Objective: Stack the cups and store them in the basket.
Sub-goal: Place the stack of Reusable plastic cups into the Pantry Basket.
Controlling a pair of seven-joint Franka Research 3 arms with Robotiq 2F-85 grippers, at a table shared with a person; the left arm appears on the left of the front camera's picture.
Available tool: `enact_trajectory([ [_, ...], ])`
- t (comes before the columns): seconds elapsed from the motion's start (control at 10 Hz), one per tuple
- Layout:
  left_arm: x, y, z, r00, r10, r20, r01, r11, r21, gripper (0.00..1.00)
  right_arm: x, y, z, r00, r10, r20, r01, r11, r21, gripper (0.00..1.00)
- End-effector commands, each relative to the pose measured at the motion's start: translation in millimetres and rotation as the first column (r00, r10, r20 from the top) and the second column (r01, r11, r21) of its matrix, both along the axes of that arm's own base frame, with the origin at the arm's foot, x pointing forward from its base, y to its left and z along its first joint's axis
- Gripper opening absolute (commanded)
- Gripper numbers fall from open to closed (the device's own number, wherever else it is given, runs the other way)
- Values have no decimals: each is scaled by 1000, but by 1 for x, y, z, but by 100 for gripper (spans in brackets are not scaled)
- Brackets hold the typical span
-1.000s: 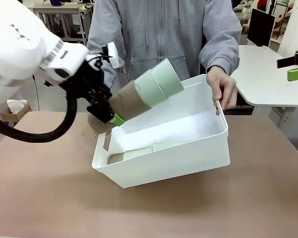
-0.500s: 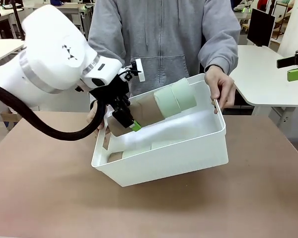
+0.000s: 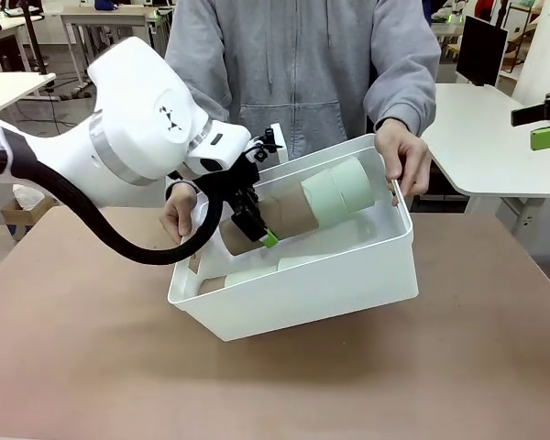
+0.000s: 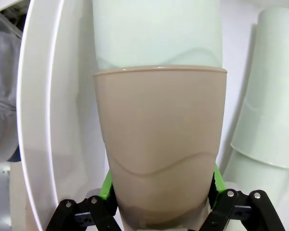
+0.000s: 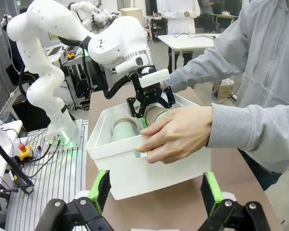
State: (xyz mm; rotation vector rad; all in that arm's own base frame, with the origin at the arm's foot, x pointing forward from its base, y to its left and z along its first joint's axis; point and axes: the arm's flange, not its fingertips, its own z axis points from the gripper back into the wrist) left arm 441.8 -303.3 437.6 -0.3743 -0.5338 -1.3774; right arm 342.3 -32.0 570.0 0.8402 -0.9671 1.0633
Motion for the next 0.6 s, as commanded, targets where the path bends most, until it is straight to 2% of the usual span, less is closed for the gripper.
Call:
enact_trajectory([
  [0.0,13,-9,-6,1000,1,23,-1,1000,-7,85,2,2,3,1000,0,13,-1,1000,20,100],
  [0.5,24,-22,-30,999,-11,36,12,1000,-15,85,2,2,3,1000,0,13,-1,1000,20,100],
])
